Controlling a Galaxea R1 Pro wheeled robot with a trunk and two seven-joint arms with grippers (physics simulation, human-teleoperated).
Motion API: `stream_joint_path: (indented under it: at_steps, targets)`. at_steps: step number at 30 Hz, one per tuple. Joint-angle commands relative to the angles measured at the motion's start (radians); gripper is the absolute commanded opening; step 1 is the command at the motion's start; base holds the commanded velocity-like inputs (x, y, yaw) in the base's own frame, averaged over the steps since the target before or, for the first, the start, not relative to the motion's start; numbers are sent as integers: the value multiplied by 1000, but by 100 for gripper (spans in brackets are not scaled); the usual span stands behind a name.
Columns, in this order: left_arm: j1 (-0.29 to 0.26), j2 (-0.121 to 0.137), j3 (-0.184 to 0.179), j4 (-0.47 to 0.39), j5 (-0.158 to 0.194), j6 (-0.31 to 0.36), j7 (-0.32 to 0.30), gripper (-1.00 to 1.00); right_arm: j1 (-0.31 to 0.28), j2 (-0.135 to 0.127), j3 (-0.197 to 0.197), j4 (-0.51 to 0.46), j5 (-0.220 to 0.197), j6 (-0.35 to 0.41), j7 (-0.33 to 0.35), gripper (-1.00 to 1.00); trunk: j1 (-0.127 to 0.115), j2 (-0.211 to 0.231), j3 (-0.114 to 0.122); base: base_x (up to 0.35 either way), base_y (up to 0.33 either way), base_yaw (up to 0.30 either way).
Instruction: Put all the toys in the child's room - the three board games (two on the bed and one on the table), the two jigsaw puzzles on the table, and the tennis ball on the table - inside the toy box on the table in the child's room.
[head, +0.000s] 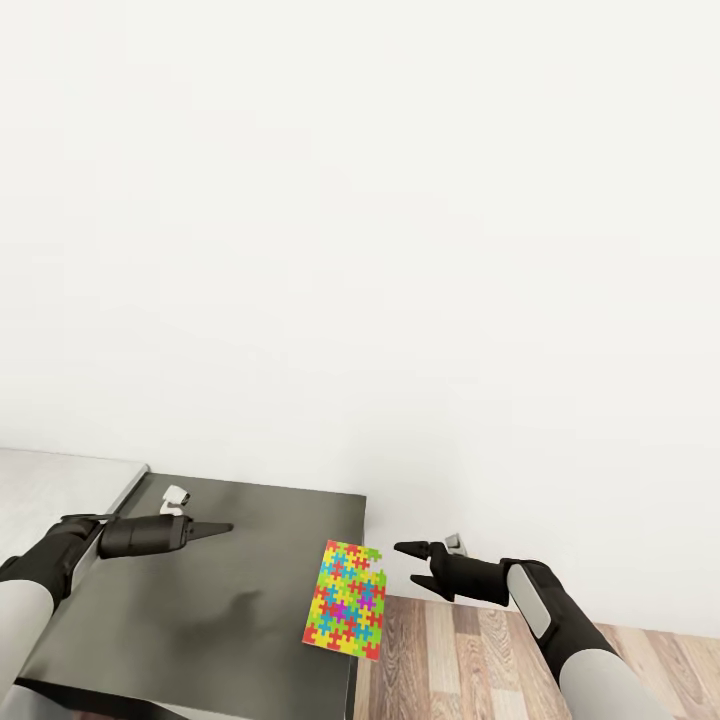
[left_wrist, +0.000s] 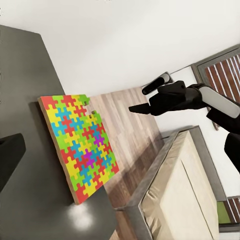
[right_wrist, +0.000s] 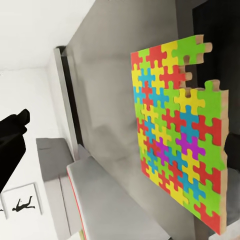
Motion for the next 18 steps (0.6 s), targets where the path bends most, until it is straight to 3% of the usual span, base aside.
stream_joint_path:
  at_steps: [1,18]
  targets:
    - [-1,0,0,0,-1,11,-4,100,-1,0,-3,0,3,5,4,100,4,-9,-5,0,0,0]
    - [-1,0,0,0,-1,11,-4,100,-1,-2,-3,0,3,5,4,100,62,-114,-52,0,0,0]
